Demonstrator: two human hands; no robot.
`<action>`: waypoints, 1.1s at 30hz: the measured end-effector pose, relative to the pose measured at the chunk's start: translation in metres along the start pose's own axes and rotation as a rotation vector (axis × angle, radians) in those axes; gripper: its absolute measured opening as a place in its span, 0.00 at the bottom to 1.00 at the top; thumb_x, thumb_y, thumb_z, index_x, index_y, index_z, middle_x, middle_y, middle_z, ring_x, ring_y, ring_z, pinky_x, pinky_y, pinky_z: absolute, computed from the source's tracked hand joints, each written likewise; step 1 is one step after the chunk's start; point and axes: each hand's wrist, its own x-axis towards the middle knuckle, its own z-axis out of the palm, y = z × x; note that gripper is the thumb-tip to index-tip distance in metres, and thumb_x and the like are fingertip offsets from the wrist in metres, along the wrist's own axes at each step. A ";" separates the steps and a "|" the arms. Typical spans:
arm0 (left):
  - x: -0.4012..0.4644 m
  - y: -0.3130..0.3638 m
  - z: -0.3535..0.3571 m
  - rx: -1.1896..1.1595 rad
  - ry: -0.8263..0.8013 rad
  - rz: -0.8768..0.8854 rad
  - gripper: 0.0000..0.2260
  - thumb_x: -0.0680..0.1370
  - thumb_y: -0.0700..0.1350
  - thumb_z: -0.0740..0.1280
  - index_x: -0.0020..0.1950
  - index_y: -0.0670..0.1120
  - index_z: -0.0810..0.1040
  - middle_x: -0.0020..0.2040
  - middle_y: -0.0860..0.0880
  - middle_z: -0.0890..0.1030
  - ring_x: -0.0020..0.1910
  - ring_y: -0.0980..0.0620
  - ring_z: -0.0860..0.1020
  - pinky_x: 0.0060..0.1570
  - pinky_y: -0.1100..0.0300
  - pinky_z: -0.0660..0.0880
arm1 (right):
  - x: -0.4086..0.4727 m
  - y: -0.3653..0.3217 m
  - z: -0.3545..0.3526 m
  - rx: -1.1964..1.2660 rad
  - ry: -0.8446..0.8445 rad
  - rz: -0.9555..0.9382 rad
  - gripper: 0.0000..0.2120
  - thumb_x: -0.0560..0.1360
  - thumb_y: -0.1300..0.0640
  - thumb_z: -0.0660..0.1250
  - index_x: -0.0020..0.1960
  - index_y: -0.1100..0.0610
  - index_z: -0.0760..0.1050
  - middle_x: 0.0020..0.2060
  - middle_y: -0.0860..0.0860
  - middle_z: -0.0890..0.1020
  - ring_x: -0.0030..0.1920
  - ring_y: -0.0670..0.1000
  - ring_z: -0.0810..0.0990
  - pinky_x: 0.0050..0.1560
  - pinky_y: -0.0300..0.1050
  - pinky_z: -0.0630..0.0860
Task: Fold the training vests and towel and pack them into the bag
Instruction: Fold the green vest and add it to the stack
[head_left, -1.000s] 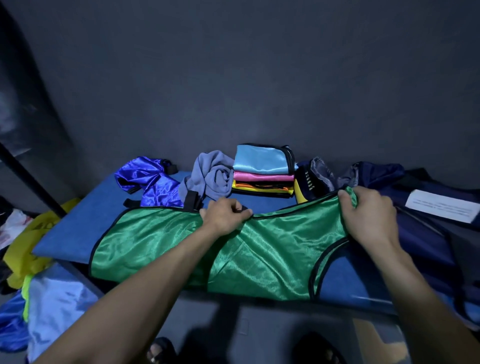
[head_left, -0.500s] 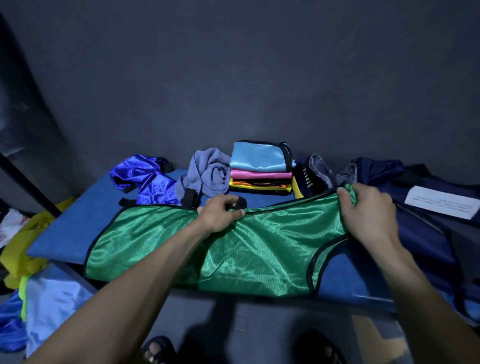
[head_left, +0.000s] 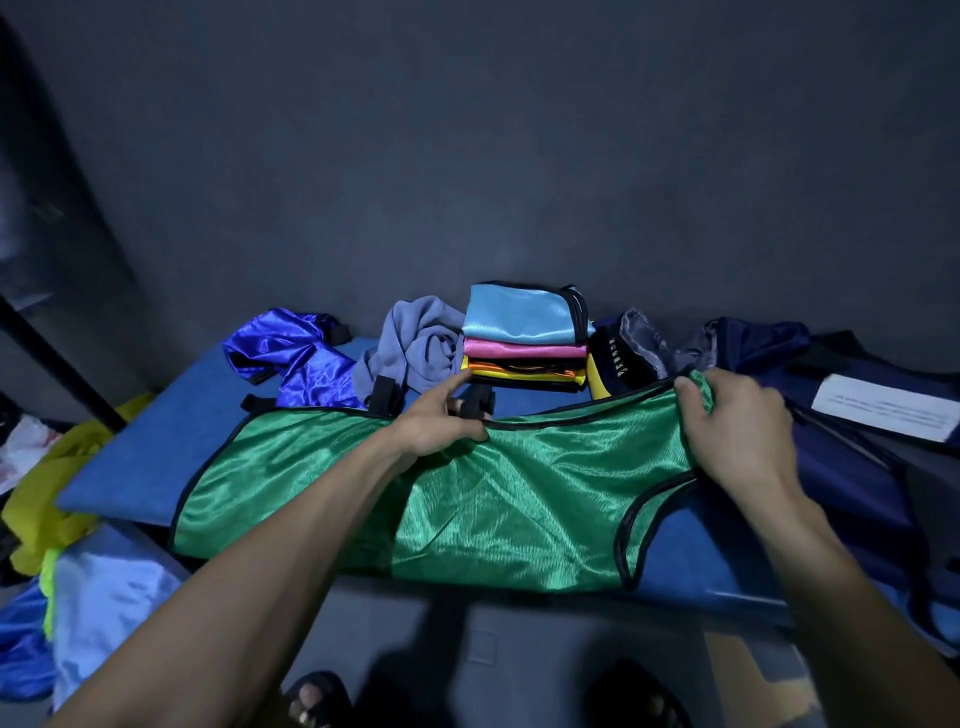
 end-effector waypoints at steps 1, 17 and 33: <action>0.000 -0.001 0.000 -0.015 -0.001 0.010 0.39 0.77 0.38 0.74 0.81 0.59 0.60 0.57 0.50 0.78 0.49 0.52 0.78 0.45 0.63 0.75 | 0.000 0.000 0.000 -0.004 -0.001 0.000 0.16 0.83 0.48 0.63 0.41 0.57 0.70 0.32 0.57 0.73 0.36 0.60 0.69 0.38 0.51 0.65; 0.009 -0.009 0.027 0.131 0.481 0.325 0.03 0.80 0.40 0.72 0.51 0.45 0.85 0.44 0.56 0.82 0.43 0.58 0.79 0.47 0.70 0.74 | -0.001 -0.002 -0.003 -0.001 0.009 -0.005 0.18 0.83 0.49 0.63 0.38 0.57 0.68 0.30 0.57 0.72 0.35 0.61 0.69 0.37 0.52 0.64; 0.011 -0.007 0.007 0.273 0.054 0.255 0.32 0.77 0.45 0.76 0.79 0.47 0.68 0.75 0.48 0.71 0.73 0.48 0.71 0.67 0.62 0.67 | 0.000 0.001 -0.003 -0.023 0.011 -0.012 0.17 0.83 0.48 0.62 0.41 0.58 0.72 0.31 0.57 0.74 0.35 0.60 0.69 0.36 0.52 0.64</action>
